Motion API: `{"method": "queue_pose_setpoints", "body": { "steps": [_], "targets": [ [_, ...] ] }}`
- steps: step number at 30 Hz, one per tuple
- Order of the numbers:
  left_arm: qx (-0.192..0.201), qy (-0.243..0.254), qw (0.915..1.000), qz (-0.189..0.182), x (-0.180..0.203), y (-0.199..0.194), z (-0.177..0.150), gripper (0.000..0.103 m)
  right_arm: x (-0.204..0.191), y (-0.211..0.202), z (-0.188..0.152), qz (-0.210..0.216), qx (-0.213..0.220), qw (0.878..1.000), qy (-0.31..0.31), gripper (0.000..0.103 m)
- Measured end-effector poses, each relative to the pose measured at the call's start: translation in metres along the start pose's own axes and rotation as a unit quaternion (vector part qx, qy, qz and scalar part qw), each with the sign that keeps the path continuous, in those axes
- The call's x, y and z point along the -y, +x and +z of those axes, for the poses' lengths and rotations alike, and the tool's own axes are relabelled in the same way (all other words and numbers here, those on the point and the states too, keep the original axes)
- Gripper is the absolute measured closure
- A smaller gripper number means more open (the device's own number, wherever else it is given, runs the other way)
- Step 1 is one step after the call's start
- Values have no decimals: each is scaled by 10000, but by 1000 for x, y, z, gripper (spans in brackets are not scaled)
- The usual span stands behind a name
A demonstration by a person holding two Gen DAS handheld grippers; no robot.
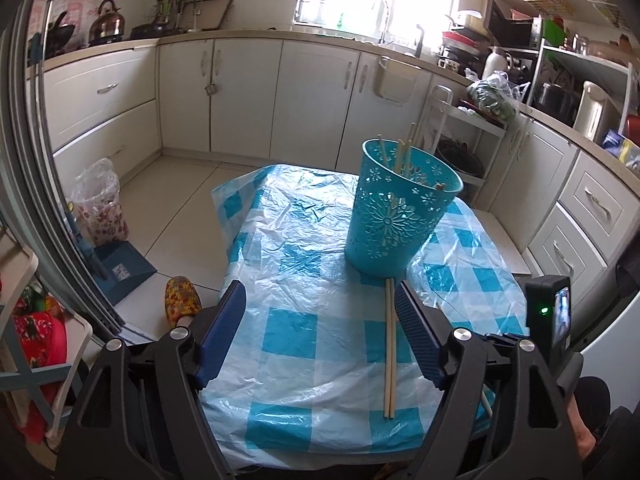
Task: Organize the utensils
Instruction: 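Carry the right tool's chopstick over the teal basket and release it inside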
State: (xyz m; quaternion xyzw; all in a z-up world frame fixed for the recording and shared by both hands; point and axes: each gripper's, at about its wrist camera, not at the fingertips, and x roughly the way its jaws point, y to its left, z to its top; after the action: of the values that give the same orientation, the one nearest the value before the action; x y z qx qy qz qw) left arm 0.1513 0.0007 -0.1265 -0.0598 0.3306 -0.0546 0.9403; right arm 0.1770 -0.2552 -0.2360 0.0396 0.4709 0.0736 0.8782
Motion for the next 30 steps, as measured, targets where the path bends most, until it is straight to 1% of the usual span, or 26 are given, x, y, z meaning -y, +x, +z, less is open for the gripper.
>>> {"method": "queue_pose_setpoints", "body": {
  "steps": [4, 8, 11, 15, 18, 22, 26, 28, 30],
  "targets": [
    [3, 63, 10000, -19, 5, -3, 0, 28, 3, -25, 2, 278, 387, 9985, 266, 97],
    [14, 90, 9999, -56, 8, -7, 1, 27, 3, -49, 6, 544, 774, 9945, 446, 97],
    [23, 90, 9999, -80, 9, -10, 1, 25, 1, -67, 13, 696, 1077, 9902, 556, 97],
    [27, 46, 9999, -123, 10, -12, 1, 24, -3, -96, 33, 881, 1588, 9812, 655, 97],
    [38, 24, 9999, -150, 9, -14, 3, 23, -8, -119, 54, 990, 2087, 9707, 663, 97],
    [70, 4, 9998, -172, 10, -16, 4, 22, -18, -146, 91, 1144, 2837, 9502, 594, 97],
    [82, -43, 9998, -176, 9, -16, 6, 22, -27, -151, 134, 1197, 3372, 9325, 491, 97],
    [76, -77, 9998, -180, 7, -15, 7, 21, -29, -148, 151, 1197, 3490, 9281, 496, 97],
    [50, -104, 9998, -171, 5, -12, 7, 21, -31, -140, 170, 1198, 3662, 9213, 536, 97]
  ]
}}
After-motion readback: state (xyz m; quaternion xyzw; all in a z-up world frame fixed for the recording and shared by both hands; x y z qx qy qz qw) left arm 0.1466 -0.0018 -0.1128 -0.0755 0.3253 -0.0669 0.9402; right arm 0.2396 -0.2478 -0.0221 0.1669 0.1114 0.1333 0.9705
